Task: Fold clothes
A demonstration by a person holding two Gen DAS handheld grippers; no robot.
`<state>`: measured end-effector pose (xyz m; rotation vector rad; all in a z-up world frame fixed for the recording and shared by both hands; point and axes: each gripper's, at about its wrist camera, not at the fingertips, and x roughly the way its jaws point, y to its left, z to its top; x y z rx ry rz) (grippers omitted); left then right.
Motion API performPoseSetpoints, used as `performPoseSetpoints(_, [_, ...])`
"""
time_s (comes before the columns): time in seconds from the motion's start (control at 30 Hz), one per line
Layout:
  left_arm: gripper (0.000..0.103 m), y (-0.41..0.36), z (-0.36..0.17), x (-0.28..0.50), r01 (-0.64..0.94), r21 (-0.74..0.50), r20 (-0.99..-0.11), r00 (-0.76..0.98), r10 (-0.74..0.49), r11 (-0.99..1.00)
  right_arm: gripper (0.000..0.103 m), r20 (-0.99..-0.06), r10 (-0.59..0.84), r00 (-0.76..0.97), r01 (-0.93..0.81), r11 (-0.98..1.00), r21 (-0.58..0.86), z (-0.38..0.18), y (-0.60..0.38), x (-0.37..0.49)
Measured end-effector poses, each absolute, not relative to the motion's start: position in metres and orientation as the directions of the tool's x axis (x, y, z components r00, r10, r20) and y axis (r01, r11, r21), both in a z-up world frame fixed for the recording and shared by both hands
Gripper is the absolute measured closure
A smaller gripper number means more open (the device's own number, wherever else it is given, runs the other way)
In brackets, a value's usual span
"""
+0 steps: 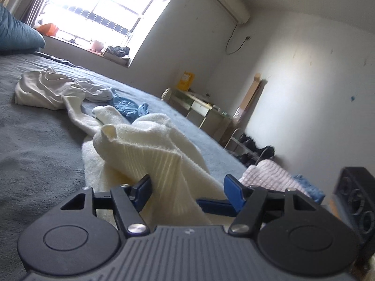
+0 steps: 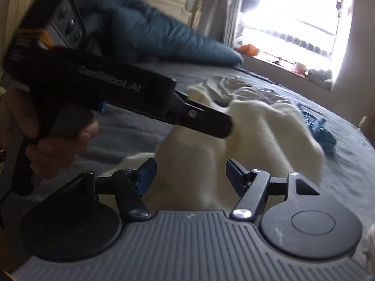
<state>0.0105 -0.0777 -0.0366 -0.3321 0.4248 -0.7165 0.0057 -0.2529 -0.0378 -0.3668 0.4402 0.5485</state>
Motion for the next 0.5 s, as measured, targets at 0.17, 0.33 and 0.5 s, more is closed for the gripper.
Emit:
performPoseSetpoints(0.17, [0.036, -0.066, -0.04, 0.01, 0.574, -0.437, -0.225, 0.675, -0.702, 0.692, 0.084, -0.52, 0.351, 0.778, -0.528, 0.815, -0.24, -0.049, -0.228, 0.022])
performPoseSetpoints(0.33, [0.033, -0.049, -0.026, -0.003, 0.59, -0.339, -0.228, 0.705, -0.672, 0.733, 0.095, -0.422, 0.332, 0.844, -0.41, 0.906, -0.107, -0.033, -0.26, 0.006])
performPoseSetpoints(0.5, [0.032, -0.047, -0.013, -0.009, 0.577, -0.211, -0.259, 0.745, -0.614, 0.789, 0.096, -0.306, 0.332, 0.892, -0.285, 0.94, 0.188, -0.013, -0.341, -0.025])
